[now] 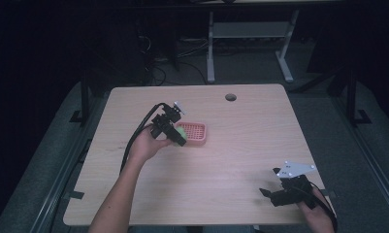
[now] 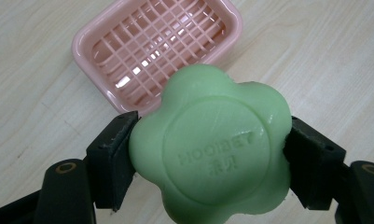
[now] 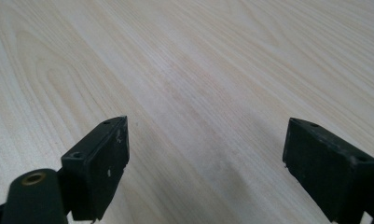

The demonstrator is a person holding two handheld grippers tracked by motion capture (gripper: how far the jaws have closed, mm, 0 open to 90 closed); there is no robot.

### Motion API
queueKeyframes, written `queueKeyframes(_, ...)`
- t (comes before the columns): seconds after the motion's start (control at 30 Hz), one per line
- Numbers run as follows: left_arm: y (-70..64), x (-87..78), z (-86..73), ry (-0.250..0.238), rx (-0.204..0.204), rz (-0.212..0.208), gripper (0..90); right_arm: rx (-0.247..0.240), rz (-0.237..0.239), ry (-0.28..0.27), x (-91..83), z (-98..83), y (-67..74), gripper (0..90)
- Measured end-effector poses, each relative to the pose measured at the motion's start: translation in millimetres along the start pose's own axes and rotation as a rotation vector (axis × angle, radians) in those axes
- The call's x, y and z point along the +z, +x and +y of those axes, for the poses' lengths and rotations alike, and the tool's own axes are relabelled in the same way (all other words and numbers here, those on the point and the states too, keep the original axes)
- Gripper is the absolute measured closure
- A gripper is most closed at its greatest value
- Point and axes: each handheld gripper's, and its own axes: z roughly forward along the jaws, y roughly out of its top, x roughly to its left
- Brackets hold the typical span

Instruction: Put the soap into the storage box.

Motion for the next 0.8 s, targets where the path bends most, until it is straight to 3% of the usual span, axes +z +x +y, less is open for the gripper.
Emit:
queueKeyframes(0.43,1.2,1.8,28.1,0.007,0.024,0.005,26.5,0.009,0.002,-0.003,-1.0,-0.2,0.4,14.0)
queueKeyframes(0.8,7.3,8.0,46.8,0.0,0.009,0.004,26.5,0.019,0.0,-0.003,-1.5,-0.9,0.3,14.0)
